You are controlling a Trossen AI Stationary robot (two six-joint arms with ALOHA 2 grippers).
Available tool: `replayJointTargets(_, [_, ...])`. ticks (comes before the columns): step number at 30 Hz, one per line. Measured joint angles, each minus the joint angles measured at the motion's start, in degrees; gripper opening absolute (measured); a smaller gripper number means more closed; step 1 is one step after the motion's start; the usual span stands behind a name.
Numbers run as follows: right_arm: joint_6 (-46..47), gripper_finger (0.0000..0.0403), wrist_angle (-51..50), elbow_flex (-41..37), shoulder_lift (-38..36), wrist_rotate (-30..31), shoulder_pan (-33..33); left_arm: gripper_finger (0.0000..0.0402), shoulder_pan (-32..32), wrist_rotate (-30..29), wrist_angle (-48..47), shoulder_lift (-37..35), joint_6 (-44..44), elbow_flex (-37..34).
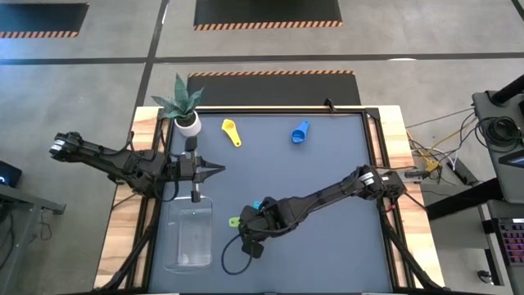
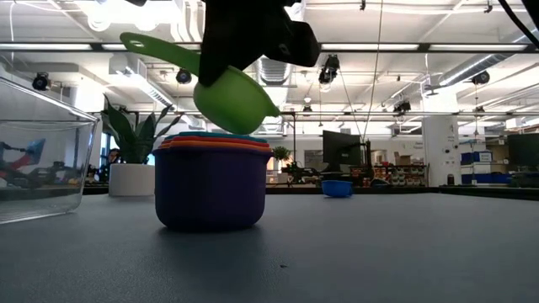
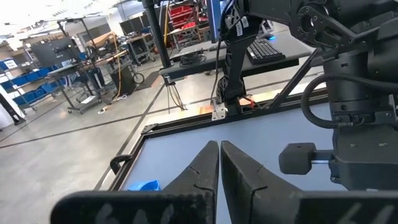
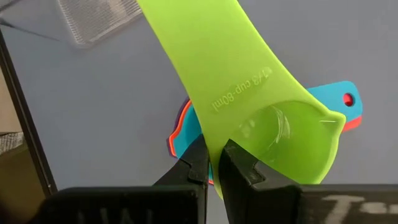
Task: Nest measuring cups in basket
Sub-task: Stack the green measuring cup on top of the light blue measuring cup
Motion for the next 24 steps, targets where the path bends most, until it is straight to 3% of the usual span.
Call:
replayJointTargets(17, [-0.3, 0.0013, 2.3, -1.8, -0.1, -0.2, 0.0, 0.0000, 0.0, -0.3, 0.0, 0.0, 0.0, 0.0])
replayJointTargets(24, [-1.3, 0.0013, 2.7, -2.5, -0.1, -3.2, 0.0, 0.0000, 0.0, -0.3, 0.0, 0.0, 0.0, 0.0])
